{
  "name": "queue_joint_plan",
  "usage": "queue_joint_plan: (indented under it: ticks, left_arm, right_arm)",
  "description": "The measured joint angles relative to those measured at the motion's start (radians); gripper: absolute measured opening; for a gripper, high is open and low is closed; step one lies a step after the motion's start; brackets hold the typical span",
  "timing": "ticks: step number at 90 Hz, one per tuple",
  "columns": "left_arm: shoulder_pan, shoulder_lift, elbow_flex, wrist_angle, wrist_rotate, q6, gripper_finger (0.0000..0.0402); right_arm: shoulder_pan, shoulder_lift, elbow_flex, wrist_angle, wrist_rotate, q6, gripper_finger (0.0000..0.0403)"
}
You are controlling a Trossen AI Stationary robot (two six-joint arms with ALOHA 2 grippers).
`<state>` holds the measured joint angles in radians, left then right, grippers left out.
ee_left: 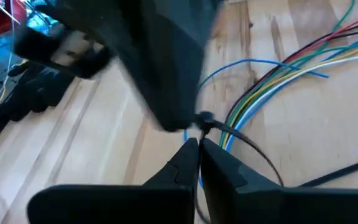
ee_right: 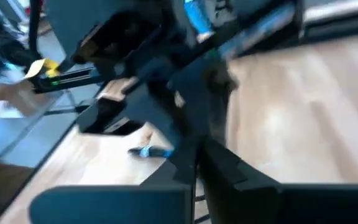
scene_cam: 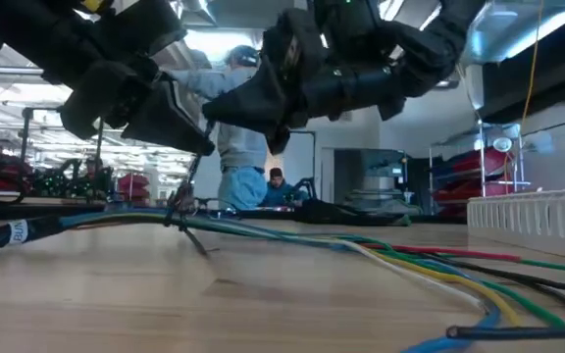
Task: Ziptie cables
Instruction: Wrap the zip tie on the cables
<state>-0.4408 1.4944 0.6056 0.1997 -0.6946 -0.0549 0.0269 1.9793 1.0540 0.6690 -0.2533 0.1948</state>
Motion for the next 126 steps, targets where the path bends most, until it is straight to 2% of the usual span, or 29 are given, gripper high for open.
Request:
queue_joint_plan:
  ticks: [7, 21, 37, 58, 74, 90, 99, 105, 110, 118, 126]
  left_arm:
    - [-0.003, 0.003, 0.000, -0.001, 0.007, 0.026, 0.0000]
    - [-0.013, 0.007, 0.000, -0.006, 0.007, 0.083, 0.0000]
    - [-0.016, 0.007, 0.000, -0.017, 0.008, 0.089, 0.0000]
    - [-0.017, 0.006, 0.000, -0.016, 0.017, 0.080, 0.0000]
    - [-0.016, 0.006, 0.000, -0.006, 0.014, 0.061, 0.0000]
    - [-0.016, 0.006, 0.000, -0.005, 0.013, 0.053, 0.0000]
    - [-0.016, 0.006, 0.000, -0.003, 0.013, 0.038, 0.0000]
    - [-0.016, 0.006, 0.000, -0.002, 0.012, 0.034, 0.0000]
    - [-0.016, 0.006, 0.000, -0.002, 0.012, 0.033, 0.0000]
    - [-0.016, 0.006, 0.000, 0.001, 0.011, 0.032, 0.0000]
    - [-0.016, 0.006, 0.000, 0.006, 0.011, 0.032, 0.0000]
  right_arm:
    - [0.000, -0.001, 0.039, -0.042, 0.029, -0.046, 0.0000]
    - [0.001, -0.002, 0.143, -0.259, 0.142, -0.172, 0.0000]
    - [0.000, -0.002, 0.252, -0.506, 0.185, -0.195, 0.0000]
    - [-0.004, -0.005, 0.391, -0.851, 0.176, -0.180, 0.0001]
    - [-0.009, -0.005, 0.403, -0.927, 0.210, -0.174, 0.0002]
    - [-0.045, -0.078, 0.402, -1.084, 0.112, -0.132, 0.0047]
    - [-0.048, -0.141, 0.308, -1.041, 0.071, -0.075, 0.0090]
    - [-0.031, -0.170, 0.205, -0.928, 0.040, -0.033, 0.0119]
    - [-0.007, -0.181, 0.107, -0.766, 0.036, 0.012, 0.0141]
    - [0.040, -0.163, -0.030, -0.410, 0.094, 0.091, 0.0166]
    - [0.079, -0.093, -0.096, -0.122, 0.167, 0.117, 0.0175]
